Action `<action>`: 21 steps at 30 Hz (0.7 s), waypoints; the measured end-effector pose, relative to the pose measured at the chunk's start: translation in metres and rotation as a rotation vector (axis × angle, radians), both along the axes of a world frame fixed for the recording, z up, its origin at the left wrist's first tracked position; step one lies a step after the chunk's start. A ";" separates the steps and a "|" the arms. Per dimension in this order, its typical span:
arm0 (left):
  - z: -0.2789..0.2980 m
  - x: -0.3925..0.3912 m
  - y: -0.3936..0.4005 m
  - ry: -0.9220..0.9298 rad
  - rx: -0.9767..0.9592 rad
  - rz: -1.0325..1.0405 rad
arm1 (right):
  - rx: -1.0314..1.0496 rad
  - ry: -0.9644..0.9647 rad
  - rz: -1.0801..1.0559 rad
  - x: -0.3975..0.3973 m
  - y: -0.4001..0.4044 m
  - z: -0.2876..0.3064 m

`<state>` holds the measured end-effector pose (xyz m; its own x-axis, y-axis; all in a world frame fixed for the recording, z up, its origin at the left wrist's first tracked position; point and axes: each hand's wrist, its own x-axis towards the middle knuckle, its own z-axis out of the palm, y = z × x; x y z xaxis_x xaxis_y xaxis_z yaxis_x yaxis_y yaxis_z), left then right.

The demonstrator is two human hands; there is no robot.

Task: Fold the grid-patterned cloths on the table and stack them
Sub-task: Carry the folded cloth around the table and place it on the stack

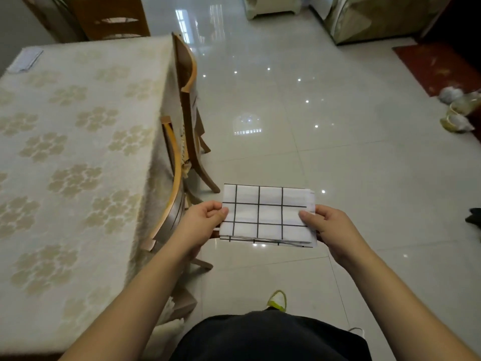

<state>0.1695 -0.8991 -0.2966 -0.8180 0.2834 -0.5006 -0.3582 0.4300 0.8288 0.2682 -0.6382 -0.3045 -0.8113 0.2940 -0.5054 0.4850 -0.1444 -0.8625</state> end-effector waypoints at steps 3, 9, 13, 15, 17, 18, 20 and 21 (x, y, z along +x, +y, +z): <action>0.004 -0.013 0.016 -0.022 0.018 0.014 | -0.007 -0.005 0.029 -0.016 0.020 0.000; 0.007 -0.041 0.030 -0.087 0.101 0.082 | -0.030 -0.003 0.068 -0.062 0.036 -0.002; -0.002 -0.083 0.032 -0.071 0.127 0.169 | -0.044 0.003 0.105 -0.107 0.038 -0.001; -0.008 -0.108 0.032 -0.043 0.134 0.177 | -0.033 0.001 0.118 -0.134 0.040 0.000; -0.016 -0.137 0.033 -0.015 0.135 0.182 | -0.008 -0.001 0.130 -0.163 0.044 -0.001; -0.020 -0.152 0.034 0.005 0.134 0.190 | 0.006 -0.002 0.135 -0.178 0.046 -0.001; -0.023 -0.183 0.037 0.034 0.136 0.191 | 0.031 -0.013 0.136 -0.210 0.049 -0.003; -0.023 -0.198 0.039 0.035 0.142 0.195 | 0.040 -0.021 0.136 -0.226 0.050 -0.003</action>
